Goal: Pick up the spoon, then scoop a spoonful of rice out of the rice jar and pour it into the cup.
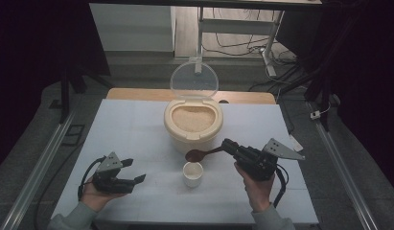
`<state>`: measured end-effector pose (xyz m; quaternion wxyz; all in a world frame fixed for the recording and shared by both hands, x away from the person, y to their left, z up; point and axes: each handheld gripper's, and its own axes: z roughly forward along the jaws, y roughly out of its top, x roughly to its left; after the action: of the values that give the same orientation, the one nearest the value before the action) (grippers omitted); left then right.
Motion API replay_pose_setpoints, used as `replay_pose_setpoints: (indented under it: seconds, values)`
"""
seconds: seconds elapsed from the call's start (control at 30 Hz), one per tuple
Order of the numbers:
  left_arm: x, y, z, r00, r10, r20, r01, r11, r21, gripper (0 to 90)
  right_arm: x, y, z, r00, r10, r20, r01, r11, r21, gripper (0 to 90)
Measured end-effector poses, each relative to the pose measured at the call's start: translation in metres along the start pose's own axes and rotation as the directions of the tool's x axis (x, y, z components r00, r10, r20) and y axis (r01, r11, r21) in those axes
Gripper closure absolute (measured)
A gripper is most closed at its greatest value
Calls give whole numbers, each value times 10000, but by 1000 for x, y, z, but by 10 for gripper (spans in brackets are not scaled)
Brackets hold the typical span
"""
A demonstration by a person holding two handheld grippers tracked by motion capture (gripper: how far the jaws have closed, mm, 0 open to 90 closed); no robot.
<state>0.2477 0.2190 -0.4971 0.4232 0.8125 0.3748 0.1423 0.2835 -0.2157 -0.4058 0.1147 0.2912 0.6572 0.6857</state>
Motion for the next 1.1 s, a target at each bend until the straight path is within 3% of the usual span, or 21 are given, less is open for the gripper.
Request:
replay_pose_setpoints:
  seconds: [0.43, 0.83, 1.1]
  values:
    - [4, -2, 0, 9999, -95, -58, 95, 10000, -19, 232, -6, 11, -14, 9992, -98, 389, 116, 9988, -467, 835]
    - [3, -3, 4, 10000, -67, 32, 67, 9998, 192, 224, -10, 15, -18, 9986, -101, 513, 136, 9976, -679, 834]
    - [3, -2, 4, 10000, -72, 4, 72, 9997, 232, 220, -10, 27, -17, 9977, -225, 643, 295, 9935, -1101, 835]
